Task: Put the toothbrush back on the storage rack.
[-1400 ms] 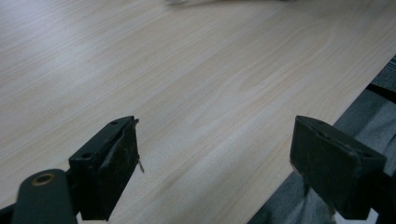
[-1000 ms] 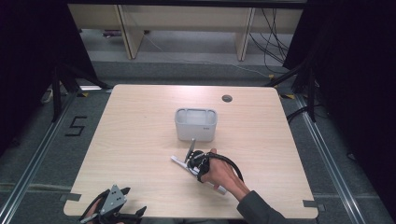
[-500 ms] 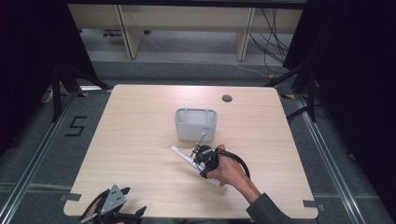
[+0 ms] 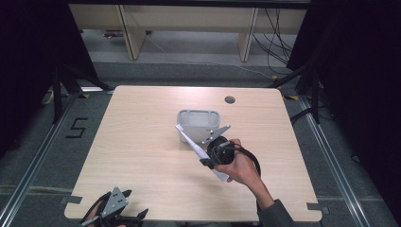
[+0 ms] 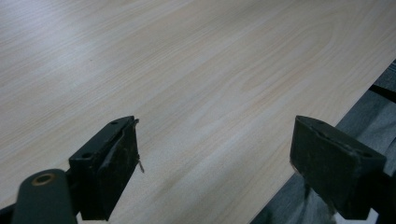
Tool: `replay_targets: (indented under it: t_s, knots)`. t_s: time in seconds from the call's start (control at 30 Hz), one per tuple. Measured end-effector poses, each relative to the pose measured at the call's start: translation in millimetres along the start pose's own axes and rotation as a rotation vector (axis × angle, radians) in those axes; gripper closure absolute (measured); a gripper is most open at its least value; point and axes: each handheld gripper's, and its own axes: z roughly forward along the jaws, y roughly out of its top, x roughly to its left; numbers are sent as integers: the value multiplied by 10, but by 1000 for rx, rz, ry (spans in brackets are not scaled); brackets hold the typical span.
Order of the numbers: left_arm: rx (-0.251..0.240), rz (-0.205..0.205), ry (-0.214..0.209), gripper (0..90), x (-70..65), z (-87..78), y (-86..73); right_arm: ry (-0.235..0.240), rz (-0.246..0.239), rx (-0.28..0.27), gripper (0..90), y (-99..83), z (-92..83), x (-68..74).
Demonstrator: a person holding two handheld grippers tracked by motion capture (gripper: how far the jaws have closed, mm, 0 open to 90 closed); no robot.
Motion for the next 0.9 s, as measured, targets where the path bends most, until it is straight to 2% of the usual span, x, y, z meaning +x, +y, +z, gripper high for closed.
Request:
replay_targets:
  t_s: [0.03,0.07,0.1,0.13,0.17,0.2,0.23,0.27,0.3,0.33,0.37,0.4,0.5,0.53,0.57,0.6,0.63,0.67,0.7,0.73,0.77,0.8,0.83,0.87,0.9]
  knots:
    - [0,0,1,148,0,0,-1,-3,1,-32,665,1,-19,-13]
    - [0,-1,1,147,0,-3,-2,9,-21,-100,665,16,-30,-49]
    - [0,-1,1,148,0,-3,-2,9,-21,-100,665,16,-30,-49]
    - [-1,-1,1,148,1,-2,-1,3,-26,-131,665,19,-36,-63]
    - [0,0,1,148,2,0,0,0,18,-158,665,30,-58,-65]
    - [0,0,1,147,2,0,0,0,18,-158,665,30,-58,-65]
    - [0,0,0,148,0,-3,-1,11,14,-215,664,47,-71,-102]
    - [12,13,6,147,12,-9,0,20,10,-241,664,54,-84,-119]
    - [-1,-1,-1,147,2,-1,-1,29,20,-266,664,59,-97,-130]
    - [-1,-1,-1,147,2,-1,-1,29,20,-266,664,59,-97,-130]
    - [-1,1,1,148,4,-2,-1,19,8,-323,665,73,-112,-180]
    - [0,0,1,148,3,-3,-1,19,8,-323,665,73,-112,-180]
    - [0,2,0,147,4,-3,0,4,38,-388,664,80,-169,-250]
    - [0,2,0,148,4,-3,0,4,38,-388,664,80,-169,-250]
    - [15,20,6,148,16,-12,1,-19,40,-410,665,80,-183,-272]
    - [15,19,8,147,15,-13,0,-15,52,-416,665,81,-197,-295]
    - [6,9,1,147,10,-8,1,-28,68,-446,665,79,-226,-341]
    - [6,9,1,148,10,-8,1,-28,68,-446,665,79,-226,-341]
    - [0,3,-2,148,5,-3,0,-35,91,-456,665,76,-237,-347]
    - [0,2,2,147,3,-2,-1,-42,100,-469,665,74,-254,-388]
    - [0,2,1,148,3,-2,-3,-64,93,-510,665,74,-265,-467]
    - [-1,1,1,148,3,-2,-2,-64,93,-510,665,74,-265,-467]
    - [-1,0,1,147,4,0,-1,-71,117,-522,665,75,-286,-513]
    - [14,18,7,148,17,-9,0,-80,111,-535,665,79,-290,-555]
    - [12,15,7,148,13,-8,-1,-100,122,-544,664,80,-303,-578]
